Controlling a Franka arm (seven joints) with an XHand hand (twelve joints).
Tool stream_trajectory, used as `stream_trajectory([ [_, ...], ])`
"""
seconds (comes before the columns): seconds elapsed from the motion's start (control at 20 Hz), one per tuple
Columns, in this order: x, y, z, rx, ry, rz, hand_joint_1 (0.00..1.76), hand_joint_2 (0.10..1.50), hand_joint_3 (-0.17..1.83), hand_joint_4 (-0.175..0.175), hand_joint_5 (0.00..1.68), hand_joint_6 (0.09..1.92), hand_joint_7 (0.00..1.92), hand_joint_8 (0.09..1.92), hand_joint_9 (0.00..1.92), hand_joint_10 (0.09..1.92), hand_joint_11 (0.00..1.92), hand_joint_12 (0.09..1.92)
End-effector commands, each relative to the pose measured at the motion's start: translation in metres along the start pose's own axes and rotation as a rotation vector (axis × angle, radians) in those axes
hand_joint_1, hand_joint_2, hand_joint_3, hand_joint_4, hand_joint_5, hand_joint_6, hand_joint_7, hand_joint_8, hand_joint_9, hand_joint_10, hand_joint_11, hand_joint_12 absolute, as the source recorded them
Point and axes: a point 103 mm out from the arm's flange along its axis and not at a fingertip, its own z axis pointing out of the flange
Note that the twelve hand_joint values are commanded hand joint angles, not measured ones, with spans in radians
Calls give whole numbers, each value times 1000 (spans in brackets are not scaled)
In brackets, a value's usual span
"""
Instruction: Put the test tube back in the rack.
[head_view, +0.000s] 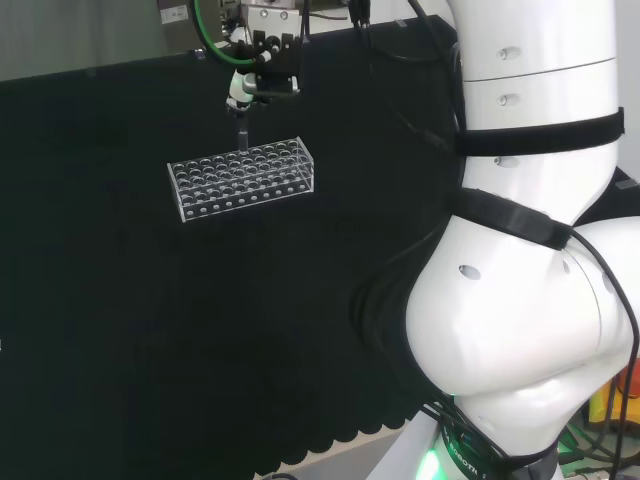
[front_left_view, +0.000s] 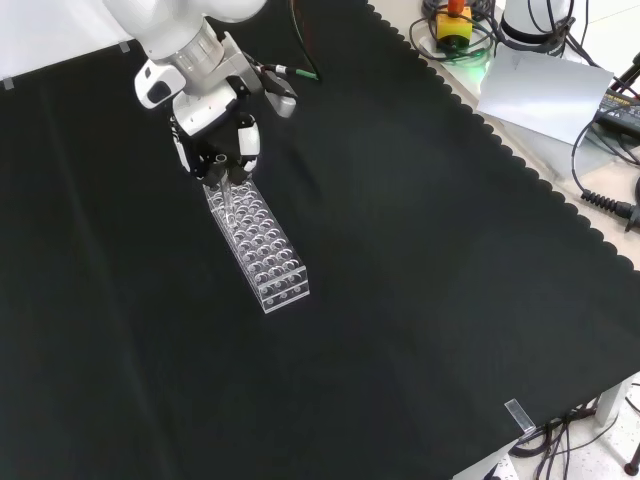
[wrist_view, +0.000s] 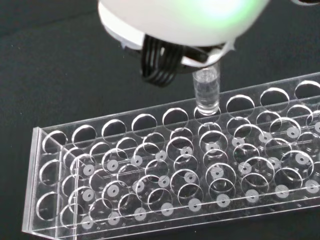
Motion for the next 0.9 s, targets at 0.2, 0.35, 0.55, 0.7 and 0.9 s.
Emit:
stream_trajectory([
  [0.2, 2, -1, 5, 11, -8, -2, 1220, 648, 660, -175, 1303, 605, 1657, 640, 1574, 628, 1040, 1107],
  [0.35, 1, 0, 7, 17, -4, -6, 1220, 648, 660, -175, 1303, 604, 1657, 639, 1574, 628, 1040, 1106],
  [0.55, 2, 5, 15, 29, -6, -9, 1220, 648, 659, -175, 1303, 603, 1658, 638, 1575, 628, 1040, 1106],
  [0.7, 2, 9, 18, 35, -9, -5, 1220, 648, 659, -175, 1304, 603, 1658, 637, 1575, 628, 1040, 1106],
  [0.9, 4, 11, 19, 33, -27, -1, 1220, 648, 659, -175, 1304, 602, 1659, 636, 1576, 628, 1039, 1105],
])
